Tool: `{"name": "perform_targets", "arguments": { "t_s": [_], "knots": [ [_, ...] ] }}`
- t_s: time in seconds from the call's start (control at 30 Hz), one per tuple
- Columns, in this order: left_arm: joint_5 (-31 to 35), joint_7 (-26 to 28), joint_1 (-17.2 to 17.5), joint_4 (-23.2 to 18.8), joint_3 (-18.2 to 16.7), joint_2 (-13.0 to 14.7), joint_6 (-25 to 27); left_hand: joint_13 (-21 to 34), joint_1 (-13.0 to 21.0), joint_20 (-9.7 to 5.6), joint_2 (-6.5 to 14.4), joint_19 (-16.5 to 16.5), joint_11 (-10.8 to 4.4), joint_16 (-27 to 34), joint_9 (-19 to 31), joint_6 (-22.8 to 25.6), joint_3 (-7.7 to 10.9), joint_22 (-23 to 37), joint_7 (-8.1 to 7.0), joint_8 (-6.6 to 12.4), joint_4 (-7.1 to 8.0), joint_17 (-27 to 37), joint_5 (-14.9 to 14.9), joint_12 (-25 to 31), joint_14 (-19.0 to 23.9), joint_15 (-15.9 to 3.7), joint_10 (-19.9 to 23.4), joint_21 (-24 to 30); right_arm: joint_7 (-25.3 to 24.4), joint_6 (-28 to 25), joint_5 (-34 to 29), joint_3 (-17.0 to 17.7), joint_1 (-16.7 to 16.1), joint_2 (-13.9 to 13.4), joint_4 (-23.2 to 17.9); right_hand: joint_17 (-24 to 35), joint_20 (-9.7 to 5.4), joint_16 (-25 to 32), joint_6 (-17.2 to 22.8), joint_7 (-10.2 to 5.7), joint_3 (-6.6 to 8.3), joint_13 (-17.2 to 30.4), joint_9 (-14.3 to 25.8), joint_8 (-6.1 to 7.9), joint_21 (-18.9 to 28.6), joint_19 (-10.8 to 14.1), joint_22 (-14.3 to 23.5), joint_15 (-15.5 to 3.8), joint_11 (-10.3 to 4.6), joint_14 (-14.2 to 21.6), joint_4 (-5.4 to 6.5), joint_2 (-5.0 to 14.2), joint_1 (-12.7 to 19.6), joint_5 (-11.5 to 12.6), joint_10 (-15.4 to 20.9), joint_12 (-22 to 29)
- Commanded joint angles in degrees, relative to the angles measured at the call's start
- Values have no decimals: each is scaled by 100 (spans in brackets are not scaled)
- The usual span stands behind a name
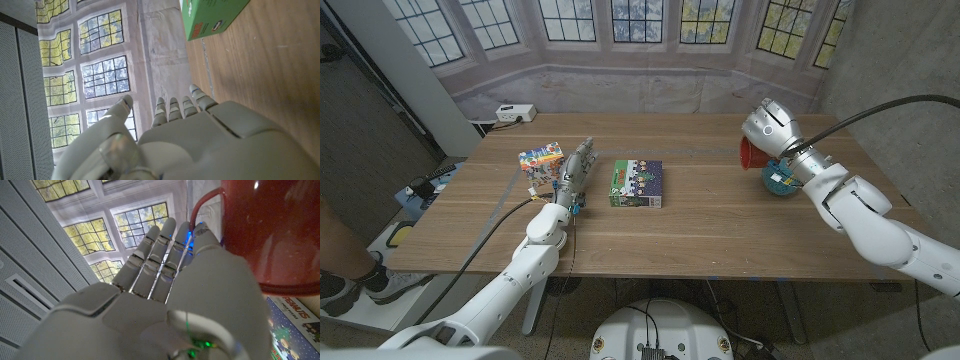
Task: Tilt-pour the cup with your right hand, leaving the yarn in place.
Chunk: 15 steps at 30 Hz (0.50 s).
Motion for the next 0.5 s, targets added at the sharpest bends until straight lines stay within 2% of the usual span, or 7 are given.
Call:
{"name": "perform_targets", "arguments": {
  "t_s": [0.03,0.2,0.5],
  "knots": [
    [55,104,106,-286,5,107,158,12,67,11,-11,18,29,31,17,44,8,12,-1,1,-35,23,28,22,2,41,40,-1,-93,-333,224,-215,-55,561,154,15,-384,-11,66,-22,-16,16,28,30,3,35,14,-502,-50,72,-2,26,48,28,107,23],
    [58,106,120,-362,5,143,200,13,70,12,-12,20,31,33,17,50,7,12,0,2,-33,23,28,23,4,45,44,-1,-80,-495,349,-308,-20,833,192,15,-385,-18,70,-5,-16,6,28,29,4,42,13,-503,-54,80,-4,27,53,28,127,18],
    [44,84,154,-457,0,205,257,13,74,14,-16,17,49,33,18,55,3,12,14,2,-32,23,28,26,8,52,54,-2,-198,-688,616,-395,45,1107,260,20,-382,-18,86,15,-19,6,27,30,8,59,12,-501,-40,108,-5,32,56,25,148,15]
  ]
}}
